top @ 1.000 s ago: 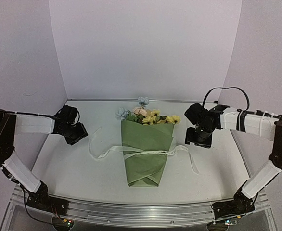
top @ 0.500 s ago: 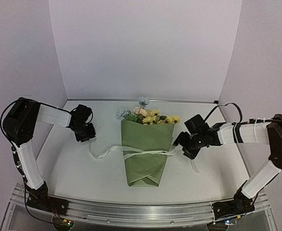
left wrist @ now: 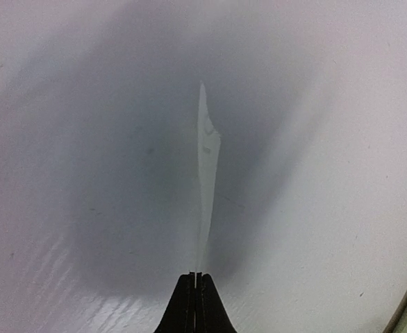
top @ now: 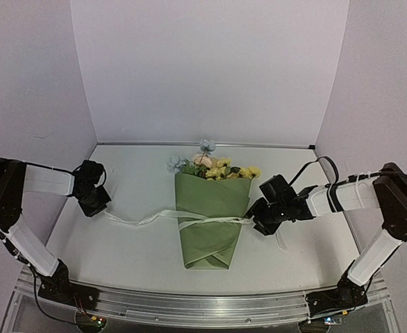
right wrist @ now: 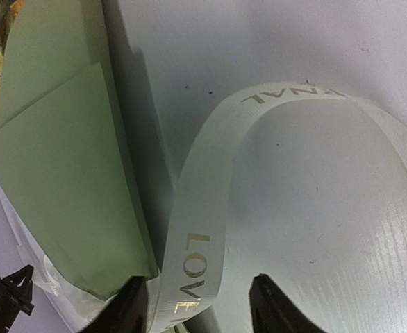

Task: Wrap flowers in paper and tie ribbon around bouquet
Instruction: Tie the half-tied ribbon around the folded bouquet.

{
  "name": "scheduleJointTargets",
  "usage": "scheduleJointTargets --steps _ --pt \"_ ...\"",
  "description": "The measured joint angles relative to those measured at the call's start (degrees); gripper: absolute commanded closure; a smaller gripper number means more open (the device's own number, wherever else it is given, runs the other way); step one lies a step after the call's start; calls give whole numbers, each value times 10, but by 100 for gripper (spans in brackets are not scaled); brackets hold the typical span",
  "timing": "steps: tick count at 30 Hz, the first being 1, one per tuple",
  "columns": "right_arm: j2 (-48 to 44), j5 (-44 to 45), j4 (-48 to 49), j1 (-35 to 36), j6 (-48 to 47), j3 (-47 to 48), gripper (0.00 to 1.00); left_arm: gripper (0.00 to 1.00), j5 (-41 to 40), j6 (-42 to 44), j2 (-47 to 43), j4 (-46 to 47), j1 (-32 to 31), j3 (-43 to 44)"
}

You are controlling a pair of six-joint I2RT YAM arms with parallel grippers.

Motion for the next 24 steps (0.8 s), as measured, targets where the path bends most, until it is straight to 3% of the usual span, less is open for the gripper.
scheduleJointTargets --steps 3,7,13,21,24 --pt "0 3 2 0 5 -1 63 96 -2 -23 -48 1 34 -37" --pt "0 17 1 0 -4 -1 42 94 3 -39 -88 5 79 -65" --pt "1 43 -6 -18 -18 -6 31 94 24 -47 -90 13 96 -67" --pt "-23 77 -1 -114 -41 -50 25 90 42 -47 -89 27 97 -67" --pt "-34 80 -8 -167 -61 -59 24 82 48 -45 -89 28 101 -67"
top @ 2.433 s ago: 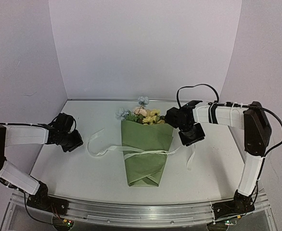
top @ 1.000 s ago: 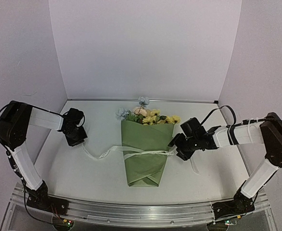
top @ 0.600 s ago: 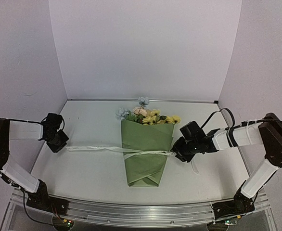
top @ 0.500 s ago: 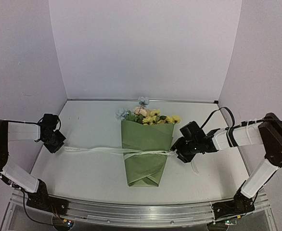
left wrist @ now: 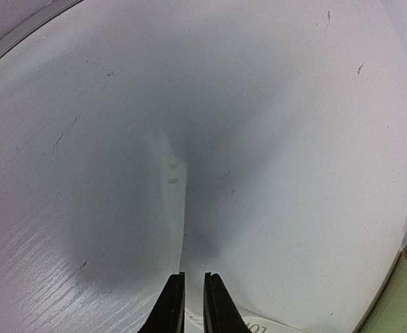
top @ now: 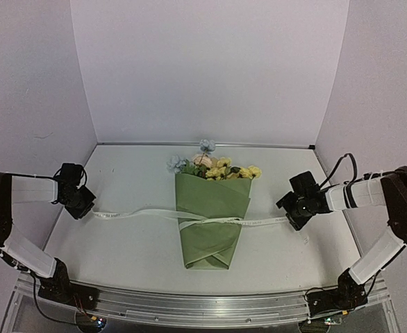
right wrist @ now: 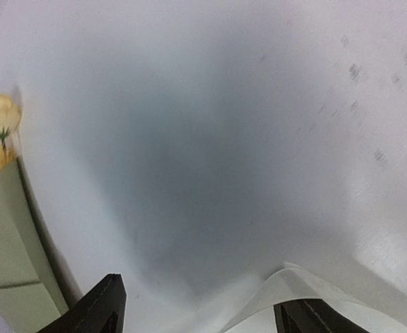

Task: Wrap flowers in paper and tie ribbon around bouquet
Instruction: Tie the half-tied ribbon around the folded bouquet.

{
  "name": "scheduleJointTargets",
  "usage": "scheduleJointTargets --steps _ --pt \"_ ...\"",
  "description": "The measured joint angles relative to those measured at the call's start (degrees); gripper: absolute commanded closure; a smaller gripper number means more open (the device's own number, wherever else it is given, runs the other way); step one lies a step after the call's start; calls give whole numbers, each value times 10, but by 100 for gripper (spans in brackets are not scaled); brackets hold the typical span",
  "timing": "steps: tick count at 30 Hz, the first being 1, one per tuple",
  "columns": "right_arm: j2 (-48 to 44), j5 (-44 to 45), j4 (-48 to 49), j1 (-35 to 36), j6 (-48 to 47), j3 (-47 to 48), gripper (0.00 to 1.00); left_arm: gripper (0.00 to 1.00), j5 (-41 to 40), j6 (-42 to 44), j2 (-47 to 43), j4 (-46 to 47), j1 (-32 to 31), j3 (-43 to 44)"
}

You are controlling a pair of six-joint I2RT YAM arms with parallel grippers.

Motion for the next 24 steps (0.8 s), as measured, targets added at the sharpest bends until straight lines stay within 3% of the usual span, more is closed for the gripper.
scheduleJointTargets --steps 7,9,13,18,24 --pt "-42 10 -75 -58 -57 15 21 31 14 9 0 2 12 0" --pt "-65 6 -85 -57 -64 17 21 24 16 11 -4 -1 14 0" --pt "-121 -5 -99 -34 -57 10 21 17 25 11 -36 -24 18 5" --pt "-149 -5 -103 60 -6 4 27 13 70 -33 -98 -33 12 11" --pt "-139 6 -83 166 84 1 35 13 101 -156 -159 -10 -111 -15"
